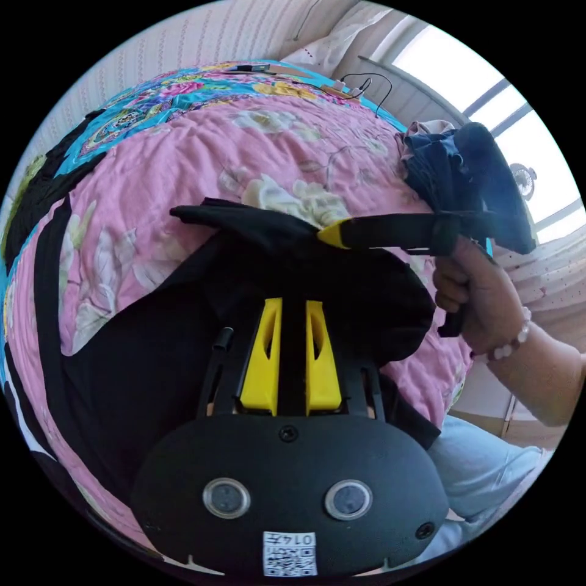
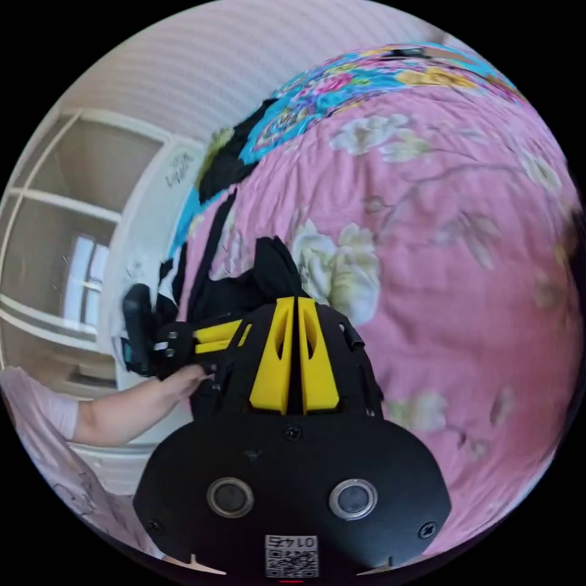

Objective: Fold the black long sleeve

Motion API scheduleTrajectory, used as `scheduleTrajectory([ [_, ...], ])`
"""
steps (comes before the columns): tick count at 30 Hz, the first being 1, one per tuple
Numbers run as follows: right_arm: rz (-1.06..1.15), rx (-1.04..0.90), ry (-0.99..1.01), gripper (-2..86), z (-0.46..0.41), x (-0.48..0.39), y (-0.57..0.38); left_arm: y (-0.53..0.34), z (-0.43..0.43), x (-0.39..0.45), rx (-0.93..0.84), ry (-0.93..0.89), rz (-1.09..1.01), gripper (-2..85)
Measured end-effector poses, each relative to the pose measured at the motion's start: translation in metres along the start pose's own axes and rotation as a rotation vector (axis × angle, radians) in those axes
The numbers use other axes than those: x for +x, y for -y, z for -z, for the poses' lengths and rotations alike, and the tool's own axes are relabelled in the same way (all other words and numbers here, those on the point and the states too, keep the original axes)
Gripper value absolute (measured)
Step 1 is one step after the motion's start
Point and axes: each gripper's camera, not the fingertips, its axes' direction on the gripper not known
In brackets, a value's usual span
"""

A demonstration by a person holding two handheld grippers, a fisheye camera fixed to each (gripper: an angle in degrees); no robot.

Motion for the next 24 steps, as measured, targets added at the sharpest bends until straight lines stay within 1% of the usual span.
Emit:
scheduleTrajectory([
  [1,-0.041,0.041,0.034,0.9,0.022,0.006,-0.012,-0.005,-0.005,0.000,0.014,0.007,-0.008,5.9],
  [2,-0.105,0.121,0.079,0.8,0.068,0.014,-0.041,-0.015,-0.012,-0.001,0.033,0.017,-0.022,5.1],
  [3,-0.160,0.184,0.086,0.8,0.113,0.019,-0.077,-0.023,-0.018,-0.004,0.041,0.016,-0.026,3.9],
  [4,-0.188,0.202,0.077,0.8,0.134,0.021,-0.096,-0.027,-0.020,-0.005,0.045,0.013,-0.030,3.4],
  [6,-0.345,0.196,0.002,1.0,0.193,0.029,-0.168,-0.041,-0.027,-0.010,0.057,-0.003,-0.037,1.8],
  [7,-0.383,0.182,-0.025,1.1,0.204,0.029,-0.183,-0.043,-0.028,-0.011,0.057,-0.007,-0.039,1.5],
  [9,-0.483,0.092,-0.129,1.6,0.230,0.030,-0.224,-0.050,-0.020,-0.013,0.095,-0.009,-0.056,1.6],
  [11,-0.549,0.067,-0.183,2.3,0.247,0.032,-0.236,-0.051,-0.009,-0.017,0.147,0.020,-0.060,2.2],
  [14,-0.554,0.144,-0.248,5.3,0.277,0.032,-0.232,-0.042,-0.009,-0.030,0.180,0.092,-0.056,4.6],
  [15,-0.564,0.172,-0.289,7.8,0.288,0.036,-0.226,-0.037,-0.023,-0.037,0.162,0.123,-0.054,5.9],
  [16,-0.574,0.177,-0.314,8.5,0.291,0.039,-0.224,-0.034,-0.032,-0.040,0.142,0.127,-0.055,6.6],
  [17,-0.614,0.169,-0.379,9.9,0.296,0.047,-0.221,-0.028,-0.053,-0.048,0.092,0.126,-0.050,7.2],
  [18,-0.665,0.163,-0.439,9.9,0.297,0.056,-0.222,-0.024,-0.076,-0.055,0.035,0.121,-0.042,7.3],
  [19,-0.688,0.161,-0.453,9.9,0.297,0.060,-0.224,-0.022,-0.087,-0.058,0.007,0.115,-0.038,7.1],
  [20,-0.708,0.153,-0.429,8.5,0.295,0.067,-0.226,-0.023,-0.105,-0.061,-0.021,0.109,-0.036,6.4],
  [21,-0.697,0.130,-0.374,6.2,0.290,0.069,-0.226,-0.027,-0.116,-0.059,-0.014,0.125,-0.065,5.4],
  [24,-0.652,0.138,-0.344,1.5,0.306,0.045,-0.227,-0.036,-0.125,-0.055,-0.028,0.139,-0.110,0.5],
])
